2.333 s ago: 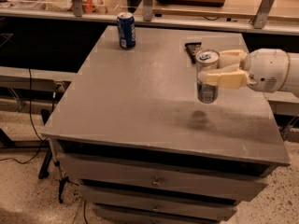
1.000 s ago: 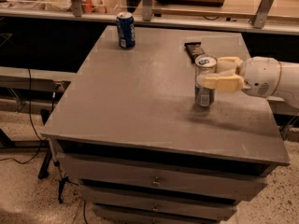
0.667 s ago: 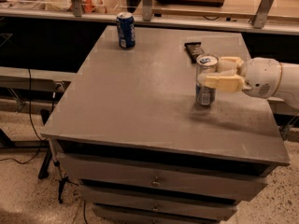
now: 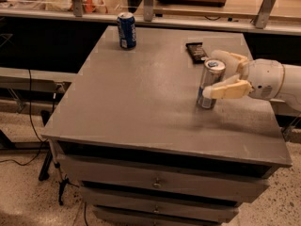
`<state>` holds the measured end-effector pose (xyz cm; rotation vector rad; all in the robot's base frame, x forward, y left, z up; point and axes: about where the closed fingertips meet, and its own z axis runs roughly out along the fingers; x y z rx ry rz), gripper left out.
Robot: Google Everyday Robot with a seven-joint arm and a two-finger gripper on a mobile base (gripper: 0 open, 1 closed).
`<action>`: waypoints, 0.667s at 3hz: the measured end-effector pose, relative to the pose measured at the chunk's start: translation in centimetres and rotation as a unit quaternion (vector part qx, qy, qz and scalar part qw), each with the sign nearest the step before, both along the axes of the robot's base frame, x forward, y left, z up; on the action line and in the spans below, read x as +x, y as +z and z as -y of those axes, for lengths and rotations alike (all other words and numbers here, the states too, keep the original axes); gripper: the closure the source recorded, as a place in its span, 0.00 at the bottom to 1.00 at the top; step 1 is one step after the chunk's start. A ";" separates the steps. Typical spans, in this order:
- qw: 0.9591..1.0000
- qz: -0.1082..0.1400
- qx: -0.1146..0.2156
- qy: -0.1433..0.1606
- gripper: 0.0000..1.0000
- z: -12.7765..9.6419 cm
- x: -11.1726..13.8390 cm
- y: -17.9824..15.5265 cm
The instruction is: Place redbull can upright
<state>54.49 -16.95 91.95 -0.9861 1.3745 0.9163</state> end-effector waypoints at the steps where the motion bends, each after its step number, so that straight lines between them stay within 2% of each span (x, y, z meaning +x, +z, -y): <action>1: 1.000 0.000 0.000 0.000 0.00 0.0 0.0 0.0; 2: 1.000 0.005 -0.005 -0.005 0.00 0.6 -0.1 0.2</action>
Offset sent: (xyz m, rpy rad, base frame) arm -0.0022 -0.0215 0.0054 -0.0259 -0.0262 -0.0376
